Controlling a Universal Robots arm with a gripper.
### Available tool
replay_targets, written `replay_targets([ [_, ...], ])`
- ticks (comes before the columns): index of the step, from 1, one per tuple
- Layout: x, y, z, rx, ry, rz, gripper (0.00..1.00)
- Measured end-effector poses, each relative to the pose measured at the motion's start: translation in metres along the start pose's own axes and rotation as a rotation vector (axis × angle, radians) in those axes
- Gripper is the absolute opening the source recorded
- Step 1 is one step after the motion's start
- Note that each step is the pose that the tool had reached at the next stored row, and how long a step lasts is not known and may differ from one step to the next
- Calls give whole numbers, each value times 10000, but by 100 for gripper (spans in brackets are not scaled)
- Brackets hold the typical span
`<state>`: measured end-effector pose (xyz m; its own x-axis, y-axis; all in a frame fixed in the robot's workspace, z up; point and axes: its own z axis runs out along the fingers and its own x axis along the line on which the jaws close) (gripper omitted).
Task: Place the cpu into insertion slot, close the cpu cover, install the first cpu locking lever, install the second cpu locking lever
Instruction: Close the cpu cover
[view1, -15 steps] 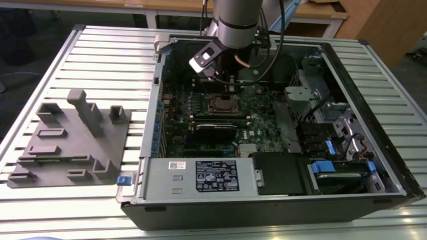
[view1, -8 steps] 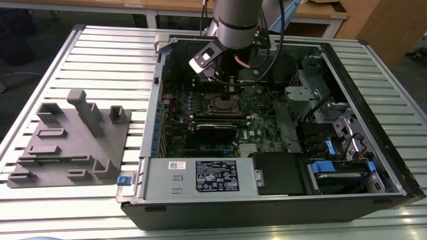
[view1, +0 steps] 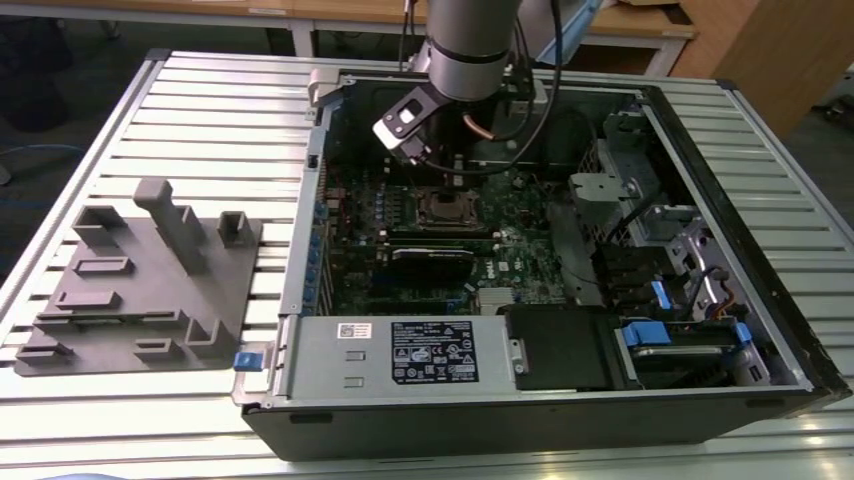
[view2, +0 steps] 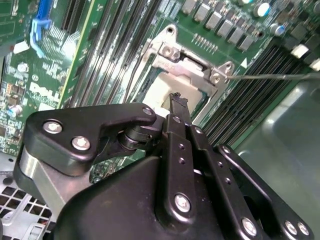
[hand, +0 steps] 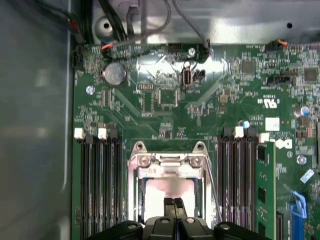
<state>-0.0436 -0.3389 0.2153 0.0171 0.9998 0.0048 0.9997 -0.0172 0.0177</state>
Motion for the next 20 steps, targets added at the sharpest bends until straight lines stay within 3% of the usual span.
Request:
replay_targets([
  [6,-1,-105,7,-18,1,0,11],
  [12,-2,-128,9,-19,-1,-6,11],
  [16,-2,-128,14,-17,11,-586,11],
  [20,-2,-128,14,-16,12,-655,11],
])
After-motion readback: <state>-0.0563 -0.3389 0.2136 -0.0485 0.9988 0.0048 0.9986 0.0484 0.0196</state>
